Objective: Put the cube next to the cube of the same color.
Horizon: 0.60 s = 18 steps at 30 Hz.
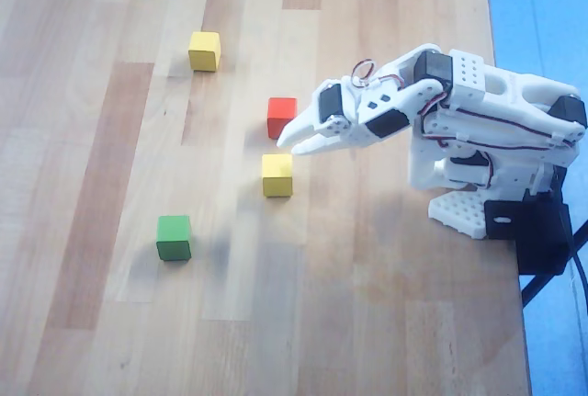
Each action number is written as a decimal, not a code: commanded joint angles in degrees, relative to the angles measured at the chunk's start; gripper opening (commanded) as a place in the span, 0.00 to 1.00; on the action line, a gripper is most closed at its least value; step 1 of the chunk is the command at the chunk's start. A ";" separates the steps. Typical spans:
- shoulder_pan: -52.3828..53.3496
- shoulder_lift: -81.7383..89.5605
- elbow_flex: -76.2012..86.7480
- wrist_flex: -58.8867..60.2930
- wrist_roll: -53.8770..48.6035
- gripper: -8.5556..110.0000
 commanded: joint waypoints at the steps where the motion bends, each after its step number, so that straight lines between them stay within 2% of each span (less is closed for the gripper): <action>1: -0.97 1.76 -1.41 0.26 -0.09 0.13; 18: -1.05 1.76 -1.32 0.26 -0.44 0.13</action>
